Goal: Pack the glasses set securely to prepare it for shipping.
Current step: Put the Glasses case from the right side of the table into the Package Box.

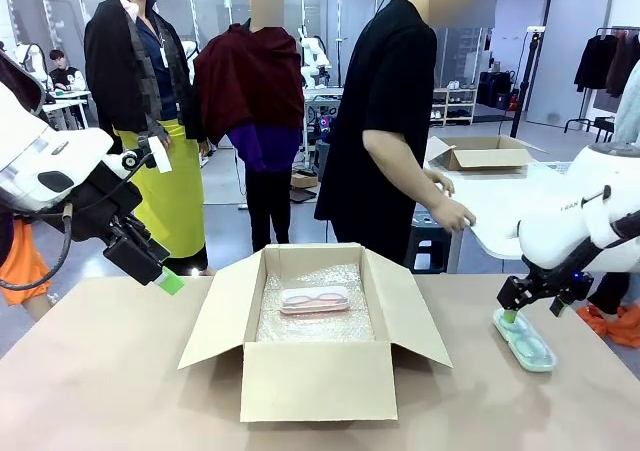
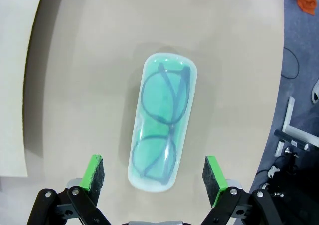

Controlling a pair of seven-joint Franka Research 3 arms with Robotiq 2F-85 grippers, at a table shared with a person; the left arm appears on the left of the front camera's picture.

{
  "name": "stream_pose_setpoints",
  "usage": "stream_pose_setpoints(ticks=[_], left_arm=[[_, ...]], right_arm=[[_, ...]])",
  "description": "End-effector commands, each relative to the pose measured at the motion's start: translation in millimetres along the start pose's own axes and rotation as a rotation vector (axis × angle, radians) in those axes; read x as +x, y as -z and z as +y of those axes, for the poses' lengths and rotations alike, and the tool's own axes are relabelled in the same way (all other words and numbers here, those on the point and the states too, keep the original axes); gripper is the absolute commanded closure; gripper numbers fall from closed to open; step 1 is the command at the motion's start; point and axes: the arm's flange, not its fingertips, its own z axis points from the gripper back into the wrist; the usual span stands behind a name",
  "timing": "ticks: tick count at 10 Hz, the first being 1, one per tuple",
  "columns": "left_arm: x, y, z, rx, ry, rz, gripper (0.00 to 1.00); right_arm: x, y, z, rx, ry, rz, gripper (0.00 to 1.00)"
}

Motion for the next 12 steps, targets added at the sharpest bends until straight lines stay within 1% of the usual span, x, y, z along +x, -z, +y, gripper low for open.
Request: stream_pose_setpoints(ticks=[1,2,3,5,6,8,12], left_arm=[[0,-2,-2,-0.007,-0.016,0.007,0.0],[0,-2,-2,-0.007,-0.016,0.007,0.0],[0,-2,-2,-0.007,-0.016,0.007,0.0],[0,-2,-2,-0.007,-0.016,0.007,0.0],[0,-2,-2,-0.007,-0.016,0.007,0.0],[0,-2,-2,-0.007,-0.016,0.007,0.0],[0,-2,-2,-0.007,-0.016,0.007,0.0]], right_arm=[[11,17,7,-0.053,0.052,0.001,0.0],[14,29,6,-0.053,0.082,-0.014,0.0],[16,38,4,-0.045,0.092,0.001,0.0],[20,52,3,-0.067,0.093,0.019,0.0],[22,61,2,-0.051,0.102,0.033,0.0],[22,63,2,-0.05,0.105,0.03,0.0],[22,65,2,-0.063,0.105,0.059,0.4]])
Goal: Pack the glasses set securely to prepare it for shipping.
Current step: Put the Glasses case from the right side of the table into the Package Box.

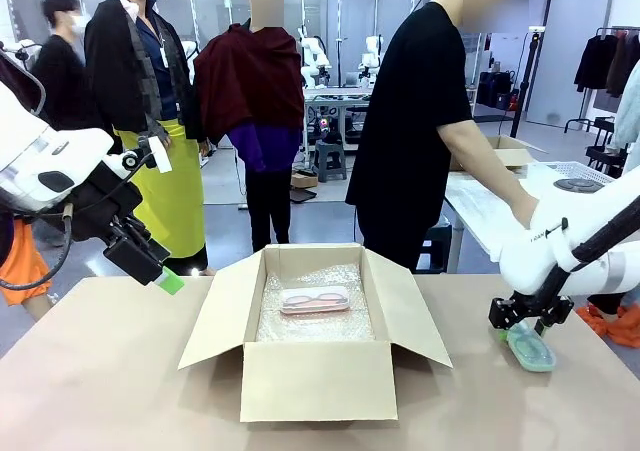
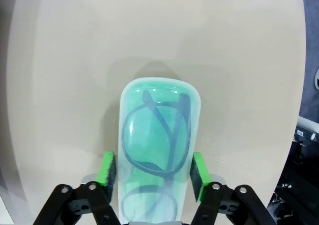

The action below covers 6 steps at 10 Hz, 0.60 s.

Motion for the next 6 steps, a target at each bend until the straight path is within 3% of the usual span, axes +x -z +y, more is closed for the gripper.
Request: stream_pose_setpoints(ticks=[1,4,6], left_arm=[[0,-2,-2,-0.007,-0.016,0.007,0.0],[0,-2,-2,-0.007,-0.016,0.007,0.0],[0,-2,-2,-0.007,-0.016,0.007,0.0]], right_arm=[[3,0,6,-0.037,0.034,0.012,0.49],[2,-12,2,-0.027,0.039,0.013,0.77],[0,-54,-2,-0.034,0.005,0.016,0.77]])
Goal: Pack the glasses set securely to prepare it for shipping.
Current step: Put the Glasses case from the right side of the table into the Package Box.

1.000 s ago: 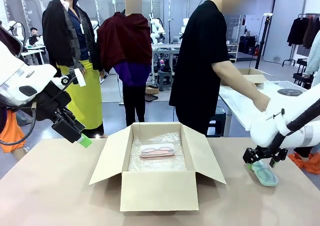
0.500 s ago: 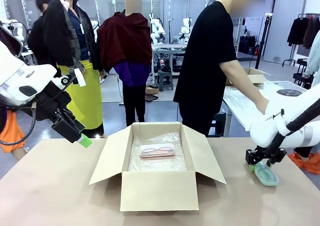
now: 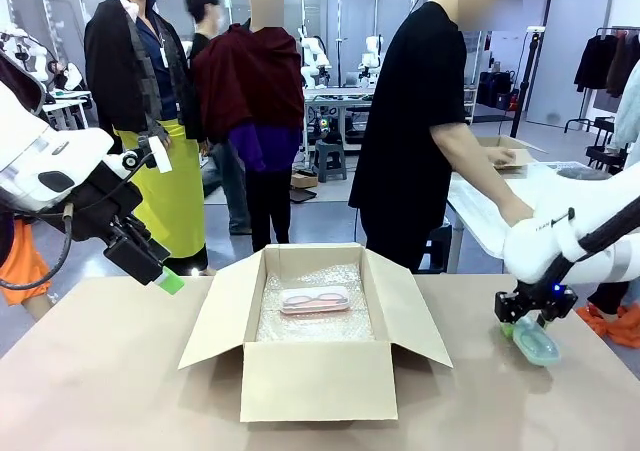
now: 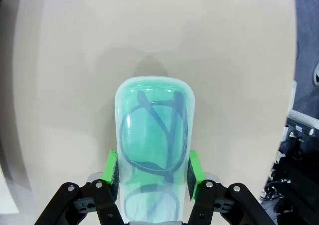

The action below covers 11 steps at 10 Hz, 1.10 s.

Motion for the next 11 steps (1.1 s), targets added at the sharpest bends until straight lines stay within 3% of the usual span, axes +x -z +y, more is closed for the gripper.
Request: stream_pose_setpoints(ticks=[1,5,6,7,8,9,11], left_arm=[[0,-2,-2,-0.007,-0.016,0.007,0.0],[0,-2,-2,-0.007,-0.016,0.007,0.0],[0,-2,-2,-0.007,-0.016,0.007,0.0],[0,-2,-2,-0.007,-0.016,0.007,0.0],[0,-2,-2,-0.007,-0.016,0.007,0.0],[0,-2,-2,-0.007,-0.016,0.007,0.0],[0,-2,-2,-0.007,-0.016,0.007,0.0]], right_arm=[[-1,-63,0,-0.042,-0.056,-0.004,0.77],[-2,-119,11,-0.043,-0.228,-0.055,0.77],[-4,-135,19,-0.029,-0.442,-0.1,0.77],[-8,-153,26,0.035,-0.743,-0.168,0.77],[-11,-166,36,0.046,-1.019,-0.284,0.77],[-9,-178,58,0.143,-1.236,-0.338,0.77],[5,-198,111,0.221,-1.495,-0.334,0.77]])
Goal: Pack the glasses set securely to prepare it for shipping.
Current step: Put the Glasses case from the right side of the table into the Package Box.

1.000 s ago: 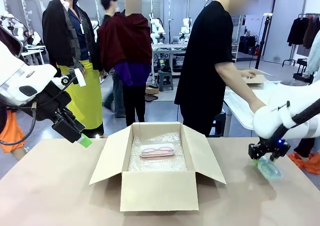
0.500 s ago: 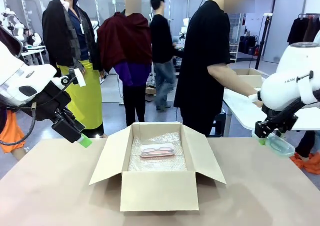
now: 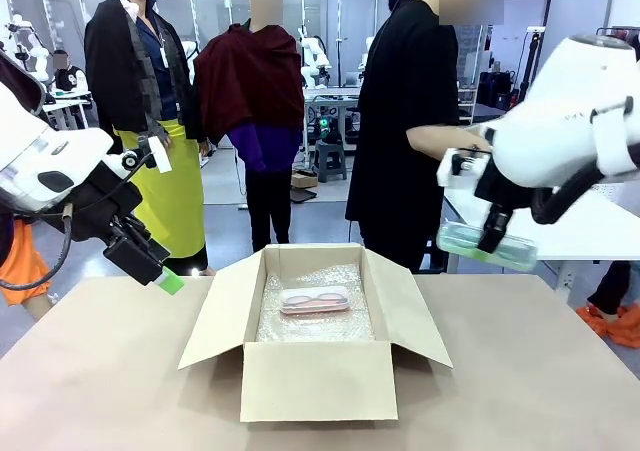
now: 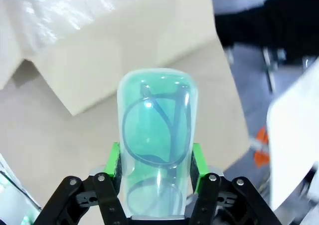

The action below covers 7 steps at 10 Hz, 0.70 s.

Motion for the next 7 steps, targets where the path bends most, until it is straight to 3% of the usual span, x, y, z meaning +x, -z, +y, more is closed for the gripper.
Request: stream_pose_setpoints(ticks=[1,2,4,7], left_arm=[[0,-2,-2,-0.007,-0.016,0.007,0.0],[0,-2,-2,-0.007,-0.016,0.007,0.0],[0,-2,-2,-0.007,-0.016,0.007,0.0],[0,-2,-2,-0.007,-0.016,0.007,0.0]], right_arm=[[40,4,-4,0.171,-0.439,-0.128,0.77],[86,13,6,0.138,-0.459,-0.086,0.77],[157,40,28,0.2,-0.505,-0.049,0.77],[215,81,55,0.294,-0.547,-0.005,0.77]])
